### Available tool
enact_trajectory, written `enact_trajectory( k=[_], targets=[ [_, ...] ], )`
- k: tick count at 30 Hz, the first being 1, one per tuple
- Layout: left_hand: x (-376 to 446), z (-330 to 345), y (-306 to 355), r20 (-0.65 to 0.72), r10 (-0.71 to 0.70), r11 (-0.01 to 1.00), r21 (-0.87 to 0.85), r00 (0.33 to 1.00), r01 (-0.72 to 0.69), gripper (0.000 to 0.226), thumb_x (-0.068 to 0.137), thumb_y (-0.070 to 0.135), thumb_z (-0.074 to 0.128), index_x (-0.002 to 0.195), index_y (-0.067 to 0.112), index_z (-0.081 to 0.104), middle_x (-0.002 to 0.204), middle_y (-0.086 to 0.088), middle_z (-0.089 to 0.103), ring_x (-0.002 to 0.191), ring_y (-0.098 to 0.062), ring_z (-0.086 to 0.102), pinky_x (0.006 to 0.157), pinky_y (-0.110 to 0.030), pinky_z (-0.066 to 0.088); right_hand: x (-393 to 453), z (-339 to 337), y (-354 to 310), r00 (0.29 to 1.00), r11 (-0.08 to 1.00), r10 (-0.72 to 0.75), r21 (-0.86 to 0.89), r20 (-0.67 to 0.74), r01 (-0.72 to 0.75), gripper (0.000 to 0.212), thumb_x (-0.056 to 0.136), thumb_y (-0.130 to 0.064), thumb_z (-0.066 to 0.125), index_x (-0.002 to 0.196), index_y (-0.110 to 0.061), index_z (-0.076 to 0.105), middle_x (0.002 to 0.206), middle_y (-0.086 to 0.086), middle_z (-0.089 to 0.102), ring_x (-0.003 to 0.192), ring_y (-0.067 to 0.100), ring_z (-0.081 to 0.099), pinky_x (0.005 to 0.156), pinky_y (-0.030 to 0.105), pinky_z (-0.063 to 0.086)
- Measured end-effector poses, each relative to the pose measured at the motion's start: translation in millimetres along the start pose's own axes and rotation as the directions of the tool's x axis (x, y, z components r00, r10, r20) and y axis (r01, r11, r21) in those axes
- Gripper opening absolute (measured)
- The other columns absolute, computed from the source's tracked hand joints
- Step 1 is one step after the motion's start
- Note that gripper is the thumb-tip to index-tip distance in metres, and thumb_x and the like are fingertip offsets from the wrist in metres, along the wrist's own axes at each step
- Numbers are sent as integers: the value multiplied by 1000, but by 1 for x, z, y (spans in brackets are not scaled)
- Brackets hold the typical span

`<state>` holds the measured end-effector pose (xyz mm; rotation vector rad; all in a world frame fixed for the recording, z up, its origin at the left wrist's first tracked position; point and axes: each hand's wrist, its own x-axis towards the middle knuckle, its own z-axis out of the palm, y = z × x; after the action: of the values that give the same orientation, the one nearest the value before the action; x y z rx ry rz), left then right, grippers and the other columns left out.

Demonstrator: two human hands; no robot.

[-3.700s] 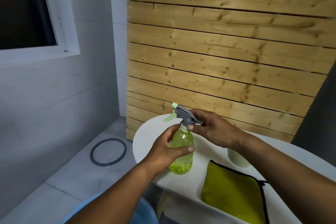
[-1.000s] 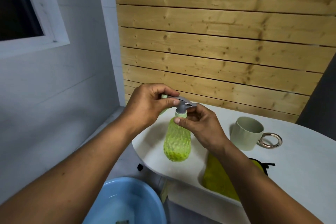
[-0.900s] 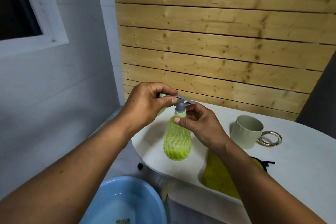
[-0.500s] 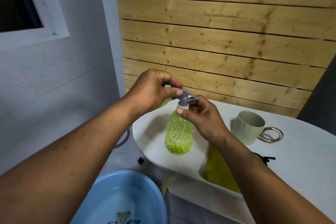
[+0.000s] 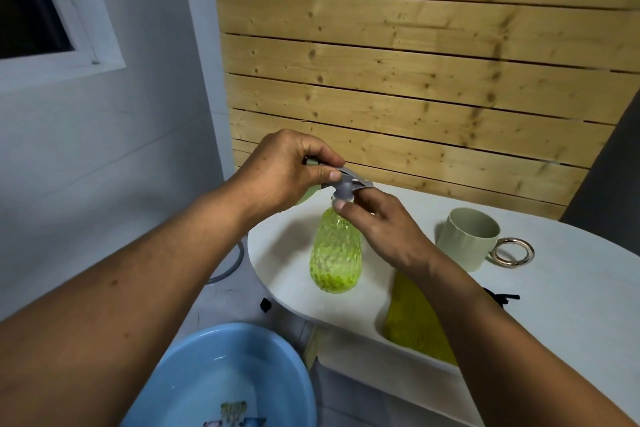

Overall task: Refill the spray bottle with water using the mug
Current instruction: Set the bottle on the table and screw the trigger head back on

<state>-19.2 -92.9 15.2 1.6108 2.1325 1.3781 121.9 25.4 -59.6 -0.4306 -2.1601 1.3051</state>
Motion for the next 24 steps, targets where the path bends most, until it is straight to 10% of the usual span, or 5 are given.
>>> enact_trajectory(
  k=[9,14,21,24],
  targets=[
    [-1,0,2,11,-8,1000,18,1000,8,19,81,16,82,100,18,80,94,10,78,84,1,74,79,-17,59,-2,21,-9,966,990,88,128,-244,-58,41,67,-36,88,93,-29,57,81,-14,65,69,-1,58,67,23,47],
    [-1,0,1,8,-15,1000,8,1000,15,19,82,16,82,101,18,80,96,8,78,86,-1,74,81,-19,59,-6,6,-5,998,995,55,86,-32,-52,29,88,-32,70,117,-26,64,102,-13,66,86,4,61,80,24,50],
    [-1,0,-1,14,-23,1000,-3,1000,23,18,81,16,83,97,23,80,95,10,78,87,-2,74,86,-28,61,0,17,-5,974,984,127,145,-188,-101,50,64,-39,88,101,-27,57,97,-7,70,88,17,68,78,40,58],
    [-1,0,-2,14,-24,1000,-2,1000,24,18,81,18,83,97,24,80,96,9,78,91,-4,74,90,-34,61,-1,9,-8,993,980,109,173,-52,-99,43,78,-36,79,116,-29,59,112,-7,68,98,15,67,85,33,56]
  ],
)
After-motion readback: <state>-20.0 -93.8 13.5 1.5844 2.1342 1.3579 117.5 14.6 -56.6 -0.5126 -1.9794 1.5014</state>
